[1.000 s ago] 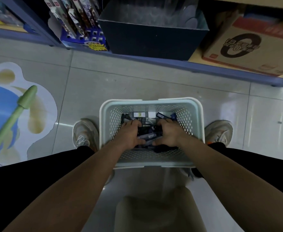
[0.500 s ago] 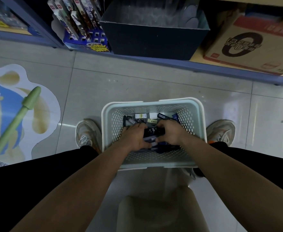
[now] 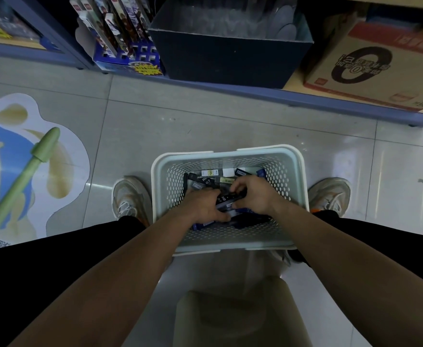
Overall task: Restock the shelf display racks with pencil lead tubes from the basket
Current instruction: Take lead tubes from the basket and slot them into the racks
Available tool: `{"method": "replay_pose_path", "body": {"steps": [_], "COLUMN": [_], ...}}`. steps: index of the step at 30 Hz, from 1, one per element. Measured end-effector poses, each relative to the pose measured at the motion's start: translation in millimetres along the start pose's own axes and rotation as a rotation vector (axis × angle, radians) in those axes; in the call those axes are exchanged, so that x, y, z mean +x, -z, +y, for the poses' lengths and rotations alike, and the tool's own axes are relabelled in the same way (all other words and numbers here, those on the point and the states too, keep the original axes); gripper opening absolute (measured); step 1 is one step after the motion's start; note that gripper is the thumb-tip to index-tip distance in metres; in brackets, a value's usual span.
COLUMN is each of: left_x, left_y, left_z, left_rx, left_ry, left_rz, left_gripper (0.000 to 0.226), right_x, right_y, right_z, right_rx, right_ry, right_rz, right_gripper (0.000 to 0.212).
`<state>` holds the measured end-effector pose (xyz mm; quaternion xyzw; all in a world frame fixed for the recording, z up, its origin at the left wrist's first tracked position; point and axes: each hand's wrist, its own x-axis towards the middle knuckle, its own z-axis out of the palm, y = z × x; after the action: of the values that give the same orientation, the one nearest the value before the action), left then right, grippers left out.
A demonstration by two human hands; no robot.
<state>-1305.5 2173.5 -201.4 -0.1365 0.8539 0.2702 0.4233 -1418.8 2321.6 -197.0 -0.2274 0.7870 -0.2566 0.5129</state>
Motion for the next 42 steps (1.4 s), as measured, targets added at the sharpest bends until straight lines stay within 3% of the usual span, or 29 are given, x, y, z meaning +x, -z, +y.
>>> {"method": "replay_pose_path", "body": {"steps": [8,13,17,20,25,28,34,38,40,42], "left_x": [-1.8,-8.9,-14.6,-21.2,-24.9,-24.1,-15.7,-12.5,-12.3,-11.7], "left_y": [0.5,7.6,8.4,8.5,-2.0,-8.0,-8.9,-13.3,-14.8,-15.5], "left_z": [-2.6,-8.7,-9.1,-4.5,2.9,5.6,-1.9,-5.5,-7.3,-9.6], "left_rx": [-0.195,-0.482,-0.817,-1.011,-1.346,-1.454,-1.357,-1.270,-1.271,-1.268], "left_ry": [0.002,0.034,0.059,0.053,0.101,0.103,0.063,0.039,0.030,0.014], "left_rz": [-0.037,-0.094,-0.020,0.047,0.024,-0.004,0.005,-0.006,-0.019,-0.021], "left_gripper": [0.073,0.034,0.036,0.020,0.009,0.018,0.030,0.018,0.024,0.030], "right_x": [1.7,2.5,-1.2,-7.1,-5.5,-5.7,-7.3,-6.8,-7.5,-7.8], "right_y": [-0.1,0.5,4.3,5.6,1.3,3.3,-0.4,-0.4,2.1,4.9], "right_z": [2.6,-1.5,-1.7,-3.5,-9.1,-12.3,-18.9,-19.2,-16.3,-12.0], "right_rx": [0.108,0.117,0.086,0.077,0.292,0.371,0.569,0.469,0.499,0.509], "right_ry": [0.000,-0.033,-0.036,-0.009,-0.010,0.005,-0.032,0.017,0.000,-0.003], "right_rz": [0.050,0.169,0.170,0.185,0.215,0.219,0.188,0.239,0.215,0.223], "right_gripper": [0.041,0.020,0.025,0.033,0.030,0.024,0.016,0.011,0.006,0.015]}}
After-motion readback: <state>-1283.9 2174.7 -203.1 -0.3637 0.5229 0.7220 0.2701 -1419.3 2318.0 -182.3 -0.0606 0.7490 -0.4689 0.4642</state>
